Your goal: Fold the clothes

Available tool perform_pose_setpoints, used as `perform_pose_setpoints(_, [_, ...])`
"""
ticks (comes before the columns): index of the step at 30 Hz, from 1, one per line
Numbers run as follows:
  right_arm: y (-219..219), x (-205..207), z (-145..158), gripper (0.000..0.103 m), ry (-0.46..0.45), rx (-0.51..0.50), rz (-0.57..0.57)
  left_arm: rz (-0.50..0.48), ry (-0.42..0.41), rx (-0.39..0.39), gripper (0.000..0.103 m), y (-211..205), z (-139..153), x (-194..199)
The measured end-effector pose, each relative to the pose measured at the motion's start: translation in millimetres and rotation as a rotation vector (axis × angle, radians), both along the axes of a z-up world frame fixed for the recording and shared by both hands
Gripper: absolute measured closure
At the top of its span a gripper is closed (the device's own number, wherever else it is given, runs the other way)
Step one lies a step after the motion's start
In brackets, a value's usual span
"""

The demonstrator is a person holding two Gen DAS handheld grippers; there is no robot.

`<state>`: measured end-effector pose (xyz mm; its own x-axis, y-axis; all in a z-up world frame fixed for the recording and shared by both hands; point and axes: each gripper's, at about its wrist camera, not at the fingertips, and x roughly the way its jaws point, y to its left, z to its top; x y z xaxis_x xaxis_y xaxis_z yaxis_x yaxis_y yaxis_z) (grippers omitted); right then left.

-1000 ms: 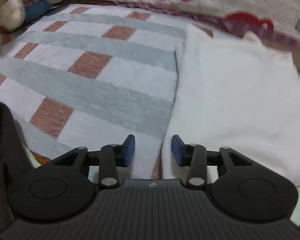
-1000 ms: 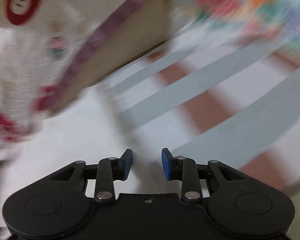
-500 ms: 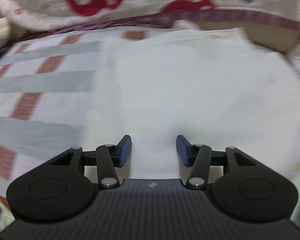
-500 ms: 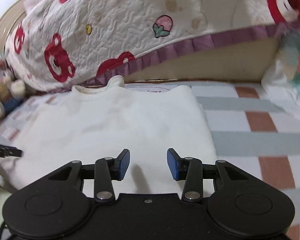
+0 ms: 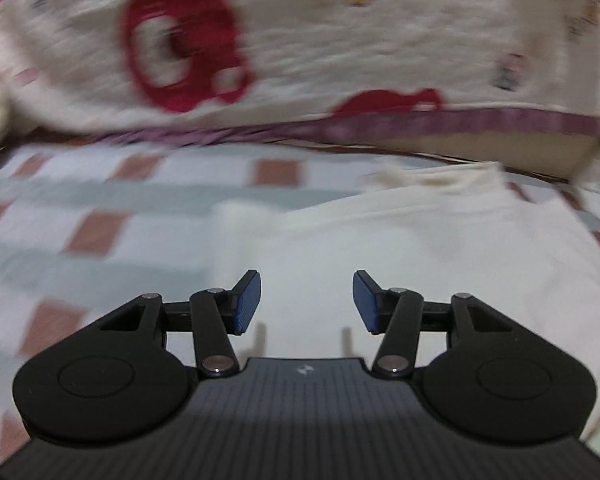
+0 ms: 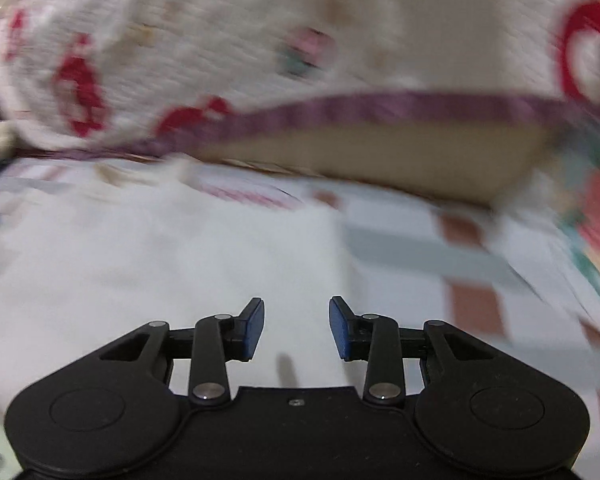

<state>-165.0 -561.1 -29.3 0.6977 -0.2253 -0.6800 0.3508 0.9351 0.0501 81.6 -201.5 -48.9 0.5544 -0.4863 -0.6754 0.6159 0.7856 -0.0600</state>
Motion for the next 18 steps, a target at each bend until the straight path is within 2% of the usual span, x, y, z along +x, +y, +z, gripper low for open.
perform_pose_setpoints(2, [7, 34, 7, 0.069, -0.005, 0.037, 0.056, -0.078, -0.015, -0.029, 0.053, -24, 4, 1])
perform_pose_setpoints(3, [11, 51, 10, 0.082, -0.007, 0.055, 0.084, -0.119, -0.023, -0.037, 0.053, -38, 5, 4])
perform_pose_setpoints(4, [15, 68, 14, 0.089, -0.009, 0.073, 0.112, -0.16, -0.033, -0.028, 0.053, -54, 4, 11])
perform_pose_setpoints(6, [22, 102, 21, 0.089, -0.014, 0.11, 0.169, -0.207, -0.039, -0.004, 0.053, -81, 2, 24])
perform_pose_setpoints(8, [28, 134, 25, 0.089, -0.013, 0.142, 0.216, -0.251, 0.041, -0.014, 0.057, -103, -4, 47])
perform_pose_setpoints(10, [27, 160, 16, 0.089, 0.017, 0.155, 0.215, -0.299, 0.16, -0.017, 0.072, -117, -14, 63])
perform_pose_setpoints(11, [26, 173, 12, 0.089, 0.033, 0.161, 0.215, -0.314, 0.173, 0.009, 0.078, -125, -19, 67])
perform_pose_setpoints(14, [18, 190, -3, 0.087, 0.082, 0.194, 0.206, -0.314, 0.188, 0.064, 0.079, -139, -33, 75])
perform_pose_setpoints(18, [3, 199, -15, 0.081, 0.079, 0.252, 0.232, -0.278, 0.269, 0.02, 0.079, -146, -51, 97])
